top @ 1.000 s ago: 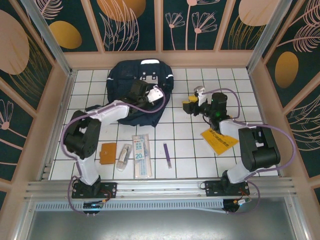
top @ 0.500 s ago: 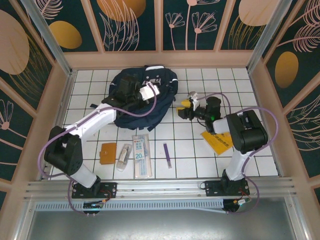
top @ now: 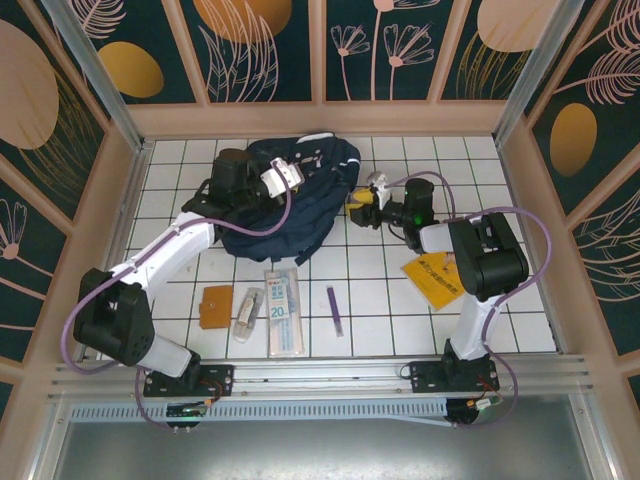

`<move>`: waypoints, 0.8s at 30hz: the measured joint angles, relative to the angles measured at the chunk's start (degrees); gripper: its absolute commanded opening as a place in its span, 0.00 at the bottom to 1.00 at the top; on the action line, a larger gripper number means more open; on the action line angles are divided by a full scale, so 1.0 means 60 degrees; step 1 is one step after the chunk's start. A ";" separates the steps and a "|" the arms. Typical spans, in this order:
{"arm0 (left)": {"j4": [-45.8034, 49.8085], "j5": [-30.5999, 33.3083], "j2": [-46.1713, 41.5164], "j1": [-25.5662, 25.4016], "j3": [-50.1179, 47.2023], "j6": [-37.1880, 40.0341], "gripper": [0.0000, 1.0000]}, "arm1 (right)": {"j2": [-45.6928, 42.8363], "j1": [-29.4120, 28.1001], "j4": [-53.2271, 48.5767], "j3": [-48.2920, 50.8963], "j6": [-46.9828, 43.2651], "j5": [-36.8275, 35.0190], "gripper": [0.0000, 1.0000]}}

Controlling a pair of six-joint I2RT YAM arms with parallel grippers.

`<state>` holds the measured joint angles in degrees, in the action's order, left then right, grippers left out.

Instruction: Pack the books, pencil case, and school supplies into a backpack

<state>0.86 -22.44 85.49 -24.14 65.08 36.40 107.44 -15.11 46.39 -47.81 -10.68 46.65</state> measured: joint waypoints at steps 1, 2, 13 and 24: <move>-0.0087 -0.0117 -0.0029 0.0047 -0.0011 -0.0047 0.00 | 0.0000 0.0000 -0.0098 0.0000 -0.0033 0.0073 0.47; -0.0146 -0.0229 -0.0044 0.0084 -0.0011 -0.0084 0.00 | 0.0000 0.0000 -0.0186 -0.0004 -0.0069 0.0178 0.42; -0.0168 -0.1450 -0.0171 0.0149 -0.0011 -0.0102 0.00 | 0.0189 0.0124 0.1188 0.0474 0.0601 0.0892 0.52; -0.0033 -0.2058 -0.0189 0.0160 -0.0007 0.0000 0.00 | 0.0211 0.0594 0.4011 0.1381 0.1752 0.1719 0.49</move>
<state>0.67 -34.79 84.36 -23.18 65.04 36.40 108.71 -11.55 70.46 -39.53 -0.16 56.97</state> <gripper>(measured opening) 0.053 0.462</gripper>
